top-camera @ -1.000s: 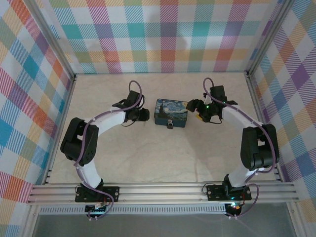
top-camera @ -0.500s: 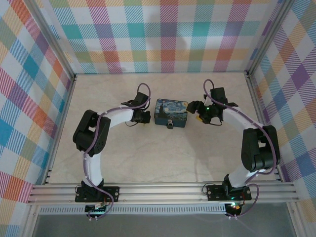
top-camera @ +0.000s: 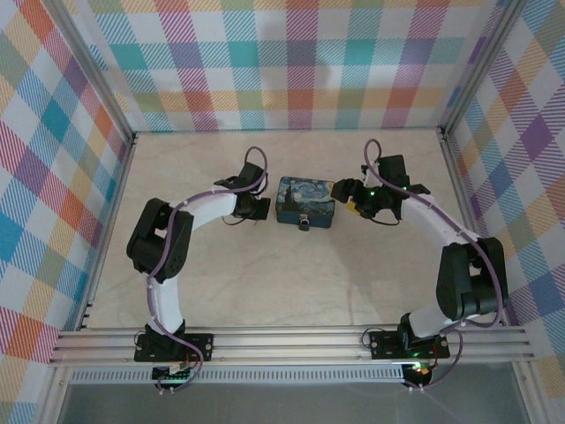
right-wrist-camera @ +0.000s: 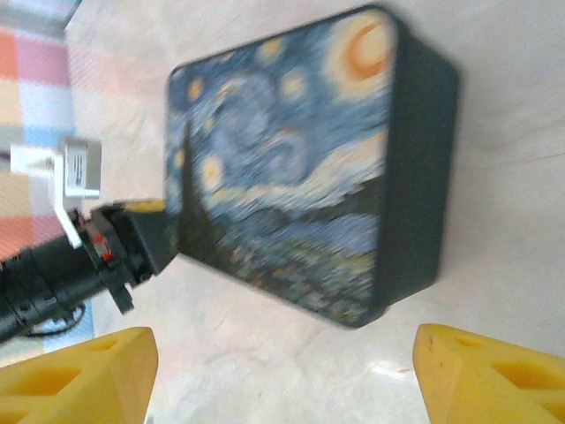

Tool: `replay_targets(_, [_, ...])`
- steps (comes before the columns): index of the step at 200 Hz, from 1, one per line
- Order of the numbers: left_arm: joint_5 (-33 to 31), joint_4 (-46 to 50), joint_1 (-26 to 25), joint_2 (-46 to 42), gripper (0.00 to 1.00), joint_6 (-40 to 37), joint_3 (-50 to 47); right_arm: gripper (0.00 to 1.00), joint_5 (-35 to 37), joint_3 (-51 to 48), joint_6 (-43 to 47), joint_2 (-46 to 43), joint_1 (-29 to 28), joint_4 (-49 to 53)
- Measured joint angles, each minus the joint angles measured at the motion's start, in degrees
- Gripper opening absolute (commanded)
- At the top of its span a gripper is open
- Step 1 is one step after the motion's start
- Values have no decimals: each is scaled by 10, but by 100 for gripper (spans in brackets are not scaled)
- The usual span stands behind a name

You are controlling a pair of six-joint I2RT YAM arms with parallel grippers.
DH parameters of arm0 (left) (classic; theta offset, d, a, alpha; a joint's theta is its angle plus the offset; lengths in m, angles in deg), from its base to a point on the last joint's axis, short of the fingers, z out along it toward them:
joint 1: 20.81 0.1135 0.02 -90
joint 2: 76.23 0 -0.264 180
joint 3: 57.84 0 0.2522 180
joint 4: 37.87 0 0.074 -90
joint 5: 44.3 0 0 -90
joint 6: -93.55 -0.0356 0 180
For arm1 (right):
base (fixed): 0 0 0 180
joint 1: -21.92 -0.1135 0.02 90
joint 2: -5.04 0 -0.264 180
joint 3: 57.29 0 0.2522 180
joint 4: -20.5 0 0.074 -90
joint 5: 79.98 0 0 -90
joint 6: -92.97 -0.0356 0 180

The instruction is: Unlock the padlock with the key

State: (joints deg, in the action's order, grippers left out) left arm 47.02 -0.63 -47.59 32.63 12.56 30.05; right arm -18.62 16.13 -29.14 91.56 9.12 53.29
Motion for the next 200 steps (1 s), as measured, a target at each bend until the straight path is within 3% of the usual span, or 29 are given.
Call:
replay_targets(33, [98, 32, 23, -109, 0, 21, 0, 72, -70, -19, -1, -20, -48, -40])
replay_targets(54, [174, 35, 35, -163, 0, 44, 3, 57, -103, -51, -32, -28, -73, -100])
replay_targets(112, [354, -58, 38, -182, 0, 157, -12, 42, -114, -111, -172, -28, -116, -315])
replay_targets(141, [394, -102, 38, -184, 0, 187, -23, 41, -103, -108, -219, -28, -138, -384])
replay_targets(166, [411, -119, 38, -187, 0, 214, -29, 36, -84, -76, -210, -21, -167, -373])
replay_targets(200, [412, -120, 38, -188, 0, 247, -29, 35, -67, -55, -192, -16, -183, -364])
